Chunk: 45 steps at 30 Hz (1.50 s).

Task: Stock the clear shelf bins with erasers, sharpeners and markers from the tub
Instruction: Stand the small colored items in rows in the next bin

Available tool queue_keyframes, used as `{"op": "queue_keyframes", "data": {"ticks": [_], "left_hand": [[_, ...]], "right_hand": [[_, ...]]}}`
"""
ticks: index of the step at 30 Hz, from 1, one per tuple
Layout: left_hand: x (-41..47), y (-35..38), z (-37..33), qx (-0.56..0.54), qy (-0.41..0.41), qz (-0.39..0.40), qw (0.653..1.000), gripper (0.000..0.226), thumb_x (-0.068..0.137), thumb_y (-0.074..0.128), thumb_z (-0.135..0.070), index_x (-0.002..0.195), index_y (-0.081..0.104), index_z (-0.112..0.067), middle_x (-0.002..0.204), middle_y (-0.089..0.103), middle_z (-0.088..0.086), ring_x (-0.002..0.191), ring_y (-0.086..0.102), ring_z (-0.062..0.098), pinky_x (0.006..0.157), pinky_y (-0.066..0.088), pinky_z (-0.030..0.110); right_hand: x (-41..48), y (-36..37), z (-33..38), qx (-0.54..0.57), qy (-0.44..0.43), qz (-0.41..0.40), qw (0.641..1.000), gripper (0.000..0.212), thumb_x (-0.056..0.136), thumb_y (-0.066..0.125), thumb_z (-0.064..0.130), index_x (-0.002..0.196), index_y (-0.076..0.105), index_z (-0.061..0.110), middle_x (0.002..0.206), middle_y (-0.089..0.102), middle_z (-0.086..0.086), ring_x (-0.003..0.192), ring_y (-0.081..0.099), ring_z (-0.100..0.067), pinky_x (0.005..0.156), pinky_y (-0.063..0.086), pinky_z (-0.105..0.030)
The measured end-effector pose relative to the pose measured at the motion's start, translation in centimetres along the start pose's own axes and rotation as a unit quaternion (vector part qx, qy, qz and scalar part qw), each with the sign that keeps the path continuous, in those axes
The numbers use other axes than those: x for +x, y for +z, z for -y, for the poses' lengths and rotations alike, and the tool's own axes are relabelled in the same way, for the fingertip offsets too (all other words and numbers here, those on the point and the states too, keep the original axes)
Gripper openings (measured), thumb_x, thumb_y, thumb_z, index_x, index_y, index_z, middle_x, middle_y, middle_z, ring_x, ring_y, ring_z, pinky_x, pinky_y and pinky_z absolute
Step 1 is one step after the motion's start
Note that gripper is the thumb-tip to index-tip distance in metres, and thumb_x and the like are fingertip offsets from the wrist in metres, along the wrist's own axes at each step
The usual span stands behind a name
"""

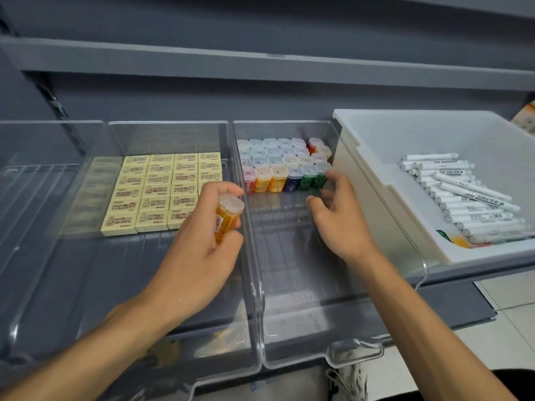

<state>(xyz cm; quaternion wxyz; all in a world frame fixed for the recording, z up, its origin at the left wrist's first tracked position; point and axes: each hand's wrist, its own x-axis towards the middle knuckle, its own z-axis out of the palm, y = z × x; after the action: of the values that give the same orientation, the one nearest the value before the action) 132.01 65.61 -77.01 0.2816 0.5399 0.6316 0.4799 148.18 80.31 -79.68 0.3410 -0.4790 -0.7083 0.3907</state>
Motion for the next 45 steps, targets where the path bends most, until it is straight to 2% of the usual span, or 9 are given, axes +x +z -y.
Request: {"op": "queue_keyframes", "data": {"ticks": [3,8,14,22,26,29,32,36,45], "left_hand": [[0.1,0.0,0.4,0.004,0.010,-0.005,1.000,0.042,0.098,0.047,-0.010,0.121,0.040,-0.045,0.088,0.054,-0.015,0.071,0.050,0.001,0.066,0.043,0.015],[0.1,-0.1,0.4,0.004,0.039,-0.020,0.999,0.045,0.095,0.048,-0.038,0.137,0.033,-0.043,0.095,0.055,-0.033,0.088,0.055,-0.006,0.080,0.043,0.020],[0.0,-0.4,0.2,0.014,0.095,-0.011,0.995,0.058,0.086,0.061,-0.056,0.139,0.037,-0.049,0.115,0.063,-0.026,0.102,0.065,0.001,0.087,0.056,0.033],[-0.1,-1.3,0.5,0.030,0.071,-0.009,0.997,0.068,0.079,0.069,-0.041,0.137,0.035,-0.049,0.080,0.069,-0.011,0.058,0.056,0.012,0.059,0.049,0.032],[0.0,-1.5,0.6,0.017,0.046,-0.020,0.999,0.021,0.079,0.075,-0.032,0.095,0.062,-0.030,0.058,0.060,-0.002,0.046,0.041,0.007,0.051,0.038,0.026],[-0.1,-1.7,0.8,-0.020,0.036,-0.029,0.999,0.017,0.083,0.073,-0.022,0.072,0.060,-0.016,0.051,0.055,0.004,0.047,0.042,0.011,0.051,0.036,0.023],[0.1,-2.1,0.6,-0.129,0.007,-0.032,0.991,0.004,0.077,0.064,-0.013,0.076,0.061,-0.012,0.063,0.056,0.010,0.051,0.046,0.012,0.050,0.040,0.025],[0.5,-2.4,0.8,-0.309,-0.065,-0.026,0.949,0.039,0.057,0.049,0.005,0.087,0.065,-0.016,0.088,0.061,-0.002,0.067,0.047,0.009,0.058,0.042,0.022],[0.7,-2.1,1.0,-0.333,-0.074,0.032,0.939,0.062,0.054,0.051,0.013,0.091,0.076,-0.030,0.112,0.065,-0.004,0.092,0.053,0.009,0.065,0.046,0.020]], "right_hand": [[-1.6,-0.1,0.7,-0.077,-0.059,-0.003,0.995,0.039,0.094,0.056,0.012,0.130,0.043,0.017,0.131,0.042,0.000,0.101,0.048,0.007,0.091,0.035,-0.004],[-4.0,0.1,3.7,-0.054,-0.173,-0.012,0.983,0.004,0.096,0.053,0.016,0.098,0.055,0.019,0.095,0.056,0.012,0.090,0.054,-0.005,0.076,0.044,-0.017],[-5.8,1.2,7.0,0.051,-0.220,0.115,0.967,0.017,0.094,0.057,0.033,0.104,0.059,0.020,0.084,0.063,0.007,0.078,0.060,-0.015,0.067,0.050,-0.028],[-5.8,2.5,7.3,0.148,-0.177,0.148,0.962,0.018,0.090,0.068,0.019,0.106,0.060,0.018,0.087,0.068,-0.010,0.074,0.061,-0.036,0.069,0.050,-0.051],[-5.8,2.5,7.4,0.188,-0.153,0.128,0.962,0.020,0.088,0.066,0.018,0.107,0.062,0.018,0.090,0.066,-0.012,0.074,0.060,-0.028,0.067,0.052,-0.039],[-5.7,2.5,7.3,0.196,-0.135,0.128,0.963,0.024,0.092,0.062,0.011,0.113,0.063,0.023,0.084,0.065,0.006,0.072,0.058,-0.012,0.065,0.048,-0.021],[-5.6,2.6,7.3,0.211,-0.120,0.130,0.961,0.031,0.095,0.055,0.004,0.120,0.060,0.022,0.081,0.064,0.012,0.071,0.058,-0.006,0.065,0.047,-0.016],[-5.7,2.6,7.4,0.212,-0.121,0.137,0.960,0.033,0.096,0.051,0.006,0.122,0.058,0.026,0.080,0.063,0.011,0.071,0.059,-0.006,0.065,0.047,-0.016],[-5.7,2.5,7.3,0.216,-0.109,0.128,0.962,0.027,0.095,0.055,0.005,0.114,0.061,0.024,0.077,0.064,0.012,0.069,0.059,-0.005,0.063,0.046,-0.014]]}}
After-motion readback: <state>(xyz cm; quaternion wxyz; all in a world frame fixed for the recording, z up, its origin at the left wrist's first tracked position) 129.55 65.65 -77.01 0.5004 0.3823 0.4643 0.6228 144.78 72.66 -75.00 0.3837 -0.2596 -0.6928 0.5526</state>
